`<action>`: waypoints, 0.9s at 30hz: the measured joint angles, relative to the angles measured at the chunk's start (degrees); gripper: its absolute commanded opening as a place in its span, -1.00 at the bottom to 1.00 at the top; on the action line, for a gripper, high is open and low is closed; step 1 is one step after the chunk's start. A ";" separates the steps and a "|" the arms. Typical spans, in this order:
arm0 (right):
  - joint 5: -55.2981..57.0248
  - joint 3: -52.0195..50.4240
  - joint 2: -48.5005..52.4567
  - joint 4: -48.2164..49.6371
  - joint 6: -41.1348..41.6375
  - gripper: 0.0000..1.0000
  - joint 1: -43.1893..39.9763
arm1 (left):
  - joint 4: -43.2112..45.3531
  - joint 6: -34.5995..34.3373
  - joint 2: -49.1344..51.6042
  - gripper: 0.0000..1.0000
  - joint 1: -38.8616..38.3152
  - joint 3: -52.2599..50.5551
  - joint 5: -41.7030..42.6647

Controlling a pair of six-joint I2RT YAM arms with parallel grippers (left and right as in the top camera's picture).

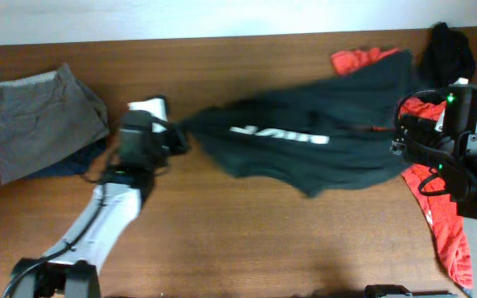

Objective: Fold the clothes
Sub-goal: 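Pull the black shirt leftward with the left gripper to spread it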

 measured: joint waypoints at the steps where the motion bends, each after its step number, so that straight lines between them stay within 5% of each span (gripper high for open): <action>1: 0.00 0.00 0.00 0.00 0.00 0.98 0.00 | -0.87 0.68 0.04 0.65 2.36 0.00 -0.35; 2: 0.00 0.00 0.00 0.02 0.02 0.98 0.00 | -2.01 0.87 0.13 0.93 4.22 -0.02 -0.39; 3: 0.00 0.00 0.00 -0.07 0.00 0.97 0.00 | -3.72 1.20 0.15 0.98 5.97 0.02 -0.17; 8: 0.00 0.00 0.00 -0.17 -0.02 0.98 0.00 | -12.66 1.99 0.35 0.99 7.28 0.26 3.02; 15: -0.02 0.00 0.00 -0.22 0.02 0.98 0.00 | -21.94 2.16 0.96 0.98 -0.96 0.13 7.39; 27: 0.00 0.00 0.00 -0.70 0.02 0.98 0.00 | -13.03 -2.40 12.22 0.40 -11.52 0.26 6.71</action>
